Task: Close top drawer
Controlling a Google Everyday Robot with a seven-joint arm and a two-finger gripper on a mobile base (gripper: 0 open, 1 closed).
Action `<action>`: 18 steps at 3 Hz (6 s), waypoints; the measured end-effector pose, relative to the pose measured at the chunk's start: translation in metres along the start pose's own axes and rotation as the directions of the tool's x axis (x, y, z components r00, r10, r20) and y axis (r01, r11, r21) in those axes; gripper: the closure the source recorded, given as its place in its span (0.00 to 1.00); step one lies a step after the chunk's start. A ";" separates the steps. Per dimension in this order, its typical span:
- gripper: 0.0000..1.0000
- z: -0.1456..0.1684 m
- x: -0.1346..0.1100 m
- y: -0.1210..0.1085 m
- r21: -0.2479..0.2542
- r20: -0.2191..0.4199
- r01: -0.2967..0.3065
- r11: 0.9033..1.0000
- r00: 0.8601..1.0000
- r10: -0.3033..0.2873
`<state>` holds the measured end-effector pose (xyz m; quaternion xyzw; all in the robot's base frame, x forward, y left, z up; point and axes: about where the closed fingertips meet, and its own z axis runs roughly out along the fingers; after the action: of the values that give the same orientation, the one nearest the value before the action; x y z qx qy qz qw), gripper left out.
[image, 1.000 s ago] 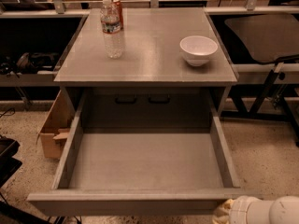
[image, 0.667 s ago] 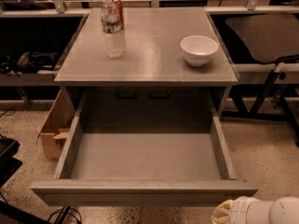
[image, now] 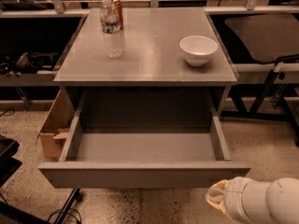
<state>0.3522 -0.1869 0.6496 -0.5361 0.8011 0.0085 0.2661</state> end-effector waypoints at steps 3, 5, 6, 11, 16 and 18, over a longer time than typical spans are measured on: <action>1.00 0.059 -0.016 -0.066 0.039 0.106 0.122 0.992 0.986 -0.125; 1.00 0.063 -0.035 -0.105 0.063 0.115 0.209 0.976 0.970 -0.216; 1.00 0.062 -0.035 -0.104 0.063 0.115 0.209 0.976 0.970 -0.216; 1.00 0.066 -0.083 -0.197 0.085 0.098 0.361 0.929 0.924 -0.369; 0.38 0.075 -0.092 -0.219 0.075 0.089 0.378 0.923 0.919 -0.384; 0.00 0.075 -0.092 -0.218 0.075 0.089 0.378 0.923 0.919 -0.384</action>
Offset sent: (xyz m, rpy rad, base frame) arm 0.1344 0.0078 -0.0474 0.0674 -0.1552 0.1764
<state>0.5983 -0.1789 0.6841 -0.6728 0.6668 -0.0386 0.3180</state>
